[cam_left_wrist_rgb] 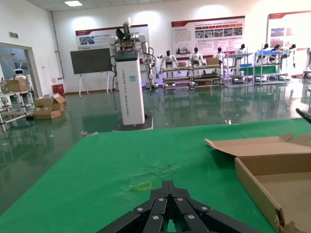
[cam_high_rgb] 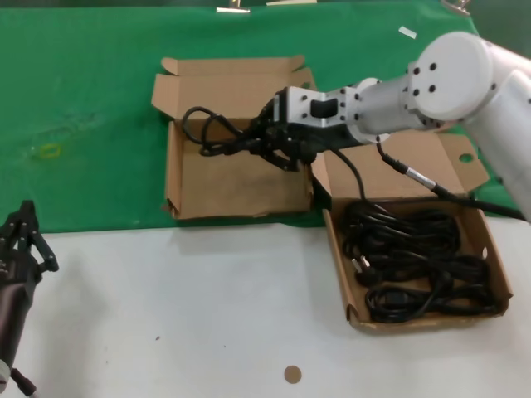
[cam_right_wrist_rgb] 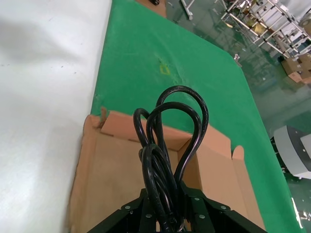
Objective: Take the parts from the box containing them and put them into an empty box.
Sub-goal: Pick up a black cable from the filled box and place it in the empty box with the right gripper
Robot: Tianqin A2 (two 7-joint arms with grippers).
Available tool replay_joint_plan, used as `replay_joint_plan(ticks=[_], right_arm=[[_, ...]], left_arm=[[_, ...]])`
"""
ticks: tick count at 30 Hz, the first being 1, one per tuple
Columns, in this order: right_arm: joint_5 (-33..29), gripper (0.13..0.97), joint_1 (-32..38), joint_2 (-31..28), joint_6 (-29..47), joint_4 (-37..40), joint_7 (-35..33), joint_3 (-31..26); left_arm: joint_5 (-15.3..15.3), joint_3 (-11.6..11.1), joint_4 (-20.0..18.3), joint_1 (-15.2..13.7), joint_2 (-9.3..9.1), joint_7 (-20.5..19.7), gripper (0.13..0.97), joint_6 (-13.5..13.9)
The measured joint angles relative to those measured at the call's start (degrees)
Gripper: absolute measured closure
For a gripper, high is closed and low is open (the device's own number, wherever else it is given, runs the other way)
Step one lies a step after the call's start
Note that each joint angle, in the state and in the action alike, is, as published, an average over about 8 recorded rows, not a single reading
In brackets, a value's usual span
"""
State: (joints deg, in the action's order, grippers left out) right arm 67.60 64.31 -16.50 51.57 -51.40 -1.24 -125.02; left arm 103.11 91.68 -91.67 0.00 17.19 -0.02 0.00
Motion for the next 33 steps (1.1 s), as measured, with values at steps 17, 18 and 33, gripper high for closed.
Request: replay_joint_plan(ticks=[17,18,33], right_arm=[[-2.0,0.879,2.3,4.7,-4.5,7.6,-2.2,-1.3],[-2.1,0.878,2.5,4.9,-4.8,8.0,-2.3,-1.3],[-2.2,0.811,4.0,6.3,-7.2,11.9,-4.6,-1.2]], left_arm=[[0.0,0.0,0.0,0.0,0.0,0.0,0.953,0.0],[0.0,0.0,0.0,0.0,0.0,0.0,0.953,0.0],[0.0,0.0,0.0,0.0,0.0,0.0,0.953,0.0]])
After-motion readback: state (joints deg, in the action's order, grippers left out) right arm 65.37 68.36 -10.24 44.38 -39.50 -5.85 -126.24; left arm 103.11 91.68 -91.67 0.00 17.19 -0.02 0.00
